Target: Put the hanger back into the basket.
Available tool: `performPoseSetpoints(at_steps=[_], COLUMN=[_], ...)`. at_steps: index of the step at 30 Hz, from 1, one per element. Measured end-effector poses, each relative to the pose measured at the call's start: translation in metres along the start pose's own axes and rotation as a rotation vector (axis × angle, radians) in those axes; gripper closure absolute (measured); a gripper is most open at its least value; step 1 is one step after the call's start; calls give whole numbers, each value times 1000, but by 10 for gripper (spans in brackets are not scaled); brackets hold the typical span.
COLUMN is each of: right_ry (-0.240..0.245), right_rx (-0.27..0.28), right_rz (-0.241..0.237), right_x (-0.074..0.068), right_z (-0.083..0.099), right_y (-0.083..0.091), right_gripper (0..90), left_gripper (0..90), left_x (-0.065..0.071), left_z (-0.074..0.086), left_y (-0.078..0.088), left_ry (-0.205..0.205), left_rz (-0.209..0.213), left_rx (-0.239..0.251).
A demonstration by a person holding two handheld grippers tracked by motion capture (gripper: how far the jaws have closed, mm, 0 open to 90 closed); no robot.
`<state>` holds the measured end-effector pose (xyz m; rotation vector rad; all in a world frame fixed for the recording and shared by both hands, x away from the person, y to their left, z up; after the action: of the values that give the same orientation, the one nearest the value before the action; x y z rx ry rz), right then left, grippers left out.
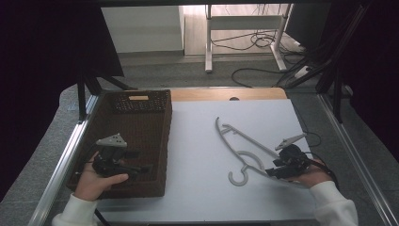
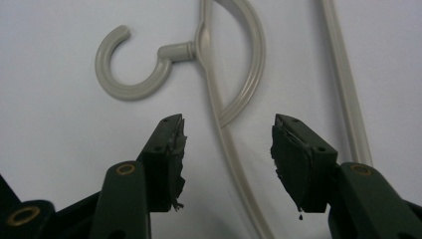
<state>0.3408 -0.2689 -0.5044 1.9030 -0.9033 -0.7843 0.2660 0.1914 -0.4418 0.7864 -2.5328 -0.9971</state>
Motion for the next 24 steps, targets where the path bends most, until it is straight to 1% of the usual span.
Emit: performPoseSetpoints(at_steps=[4,8,10,15,20,24], right_ry=[-20,-43,-48,-65,-68,-62], right_rx=[8,-15,-35,-58,-79,-110], right_rz=[13,29,38,58,75,85], right_x=[1,2,2,7,9,10], right_z=[-7,-14,-18,-31,-44,-52], right_y=[-3,-13,-19,-29,-39,-52], right_gripper=[485,498,503,534,568,593], left_gripper=[217,217,217,217,217,217], left_x=[-1,-1,-1,-2,-2,-2], left_z=[0,0,0,0,0,0], left_y=[2,5,6,4,3,3], left_ry=[4,6,6,4,3,1], left_rz=[-3,-10,-10,-7,-6,-5], left_rx=[4,13,16,13,10,7])
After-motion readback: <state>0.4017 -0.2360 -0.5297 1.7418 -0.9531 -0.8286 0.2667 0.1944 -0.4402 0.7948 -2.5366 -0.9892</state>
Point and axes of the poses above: each handheld gripper's, and its own axes: y roughly backward along the jaws, z roughly out of its underside, x roughly to its right, the point moved 6 cm from there along -y, roughly forward along the jaws, and after that the axes turned 15 degrees about -y, right-handed, at the moved point
